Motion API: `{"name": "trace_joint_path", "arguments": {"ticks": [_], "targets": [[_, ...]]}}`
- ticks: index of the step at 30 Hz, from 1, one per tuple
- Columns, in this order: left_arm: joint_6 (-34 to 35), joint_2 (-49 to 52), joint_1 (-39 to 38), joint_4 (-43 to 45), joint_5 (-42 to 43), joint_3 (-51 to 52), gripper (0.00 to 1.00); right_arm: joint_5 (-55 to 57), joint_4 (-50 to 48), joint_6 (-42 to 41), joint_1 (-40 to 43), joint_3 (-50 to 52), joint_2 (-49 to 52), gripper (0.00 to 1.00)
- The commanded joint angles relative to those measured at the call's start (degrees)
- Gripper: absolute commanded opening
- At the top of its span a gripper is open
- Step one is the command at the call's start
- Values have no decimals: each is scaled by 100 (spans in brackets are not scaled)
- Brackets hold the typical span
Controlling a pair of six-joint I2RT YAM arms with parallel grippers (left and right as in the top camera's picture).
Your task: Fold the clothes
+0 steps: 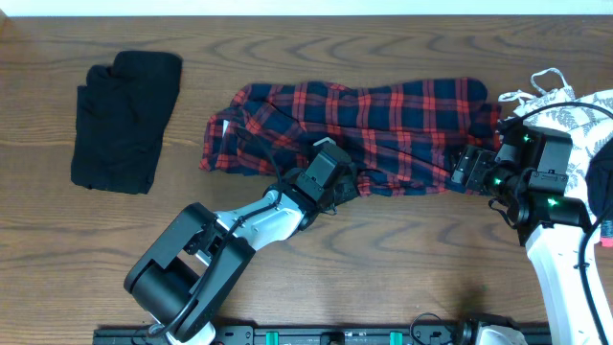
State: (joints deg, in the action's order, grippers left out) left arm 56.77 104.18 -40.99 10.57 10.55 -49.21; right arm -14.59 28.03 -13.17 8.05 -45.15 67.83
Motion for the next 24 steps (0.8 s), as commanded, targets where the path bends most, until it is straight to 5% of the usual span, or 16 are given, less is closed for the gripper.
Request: {"name": "trace_joint_path", "arguments": {"ticks": [1,24], "targets": [[-79,48,-13,-48,105,0,6,-44,-42,63,50,15,149,81],[-466,-400,-13,-584,487,0,6,63,-1961,118,-341,15,3222,78]]}}
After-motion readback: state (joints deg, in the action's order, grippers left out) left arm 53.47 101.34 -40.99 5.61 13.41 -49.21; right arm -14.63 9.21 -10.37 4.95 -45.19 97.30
